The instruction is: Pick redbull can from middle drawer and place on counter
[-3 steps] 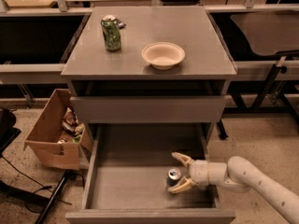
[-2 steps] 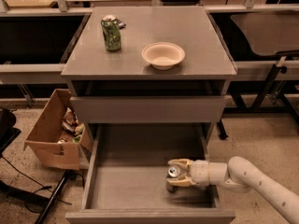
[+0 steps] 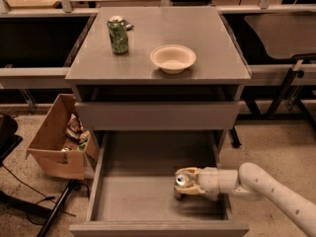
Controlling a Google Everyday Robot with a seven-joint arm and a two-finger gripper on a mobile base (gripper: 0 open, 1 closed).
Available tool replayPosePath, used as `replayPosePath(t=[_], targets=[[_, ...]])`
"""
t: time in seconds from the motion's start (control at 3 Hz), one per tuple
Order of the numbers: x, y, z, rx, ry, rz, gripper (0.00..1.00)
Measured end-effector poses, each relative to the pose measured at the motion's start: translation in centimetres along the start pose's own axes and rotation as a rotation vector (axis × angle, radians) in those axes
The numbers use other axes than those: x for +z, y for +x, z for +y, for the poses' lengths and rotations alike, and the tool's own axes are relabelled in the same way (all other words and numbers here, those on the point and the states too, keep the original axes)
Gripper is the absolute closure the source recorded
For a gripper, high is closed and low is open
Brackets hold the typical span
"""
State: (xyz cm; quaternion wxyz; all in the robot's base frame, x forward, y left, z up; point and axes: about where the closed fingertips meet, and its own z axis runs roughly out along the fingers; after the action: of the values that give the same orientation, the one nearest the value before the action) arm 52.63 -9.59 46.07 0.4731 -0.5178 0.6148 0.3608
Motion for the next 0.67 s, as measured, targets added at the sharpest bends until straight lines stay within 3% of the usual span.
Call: replayPosePath(t=[0.33, 0.67], targets=[[0.0, -3.9, -0.6, 0.017, -0.039, -0.012, 1.0], [-3.4, -15.0, -4.3, 0.017, -0.067, -0.011, 1.0]])
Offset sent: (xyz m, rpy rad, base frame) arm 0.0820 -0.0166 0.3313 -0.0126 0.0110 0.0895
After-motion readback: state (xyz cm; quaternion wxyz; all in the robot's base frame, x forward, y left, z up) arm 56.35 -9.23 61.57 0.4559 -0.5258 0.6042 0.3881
